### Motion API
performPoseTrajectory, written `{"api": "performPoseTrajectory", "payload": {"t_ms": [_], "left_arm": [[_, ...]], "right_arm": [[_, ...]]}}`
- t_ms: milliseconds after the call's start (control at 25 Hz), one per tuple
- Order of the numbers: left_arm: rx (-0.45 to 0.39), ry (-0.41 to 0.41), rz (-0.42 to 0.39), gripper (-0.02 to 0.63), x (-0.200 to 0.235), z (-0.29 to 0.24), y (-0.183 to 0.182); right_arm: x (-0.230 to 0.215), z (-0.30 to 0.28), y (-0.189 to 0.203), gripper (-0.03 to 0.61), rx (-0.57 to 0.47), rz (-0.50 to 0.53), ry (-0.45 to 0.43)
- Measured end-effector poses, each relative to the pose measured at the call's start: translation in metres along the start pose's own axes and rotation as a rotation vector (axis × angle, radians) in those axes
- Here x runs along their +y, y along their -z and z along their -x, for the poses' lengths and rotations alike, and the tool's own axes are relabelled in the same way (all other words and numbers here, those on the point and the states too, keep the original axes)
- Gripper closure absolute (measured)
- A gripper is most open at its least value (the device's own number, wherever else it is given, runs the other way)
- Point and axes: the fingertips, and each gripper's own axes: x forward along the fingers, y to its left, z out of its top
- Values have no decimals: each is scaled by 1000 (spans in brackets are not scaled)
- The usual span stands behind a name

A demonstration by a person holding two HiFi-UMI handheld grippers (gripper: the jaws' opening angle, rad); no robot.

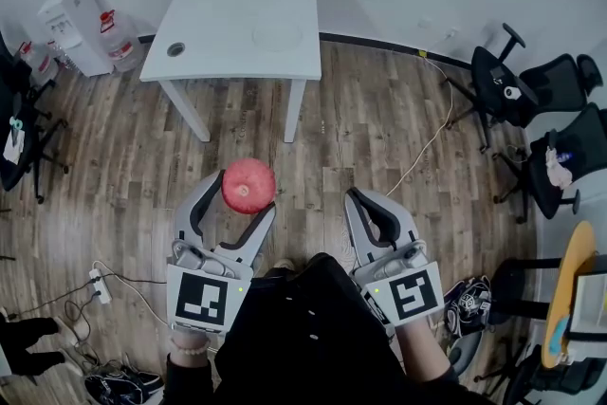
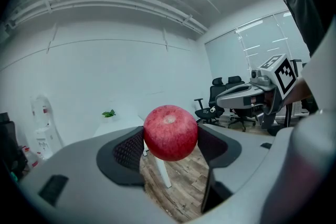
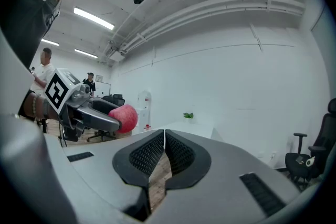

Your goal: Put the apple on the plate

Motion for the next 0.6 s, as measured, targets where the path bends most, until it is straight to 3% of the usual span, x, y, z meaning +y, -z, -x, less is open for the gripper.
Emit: {"api": "performPoseTrajectory", "payload": {"t_ms": [600], "left_arm": [[-3, -16, 1, 282, 13, 3, 5]], "right_arm": [[7, -8, 3, 535, 12, 5, -9]]}}
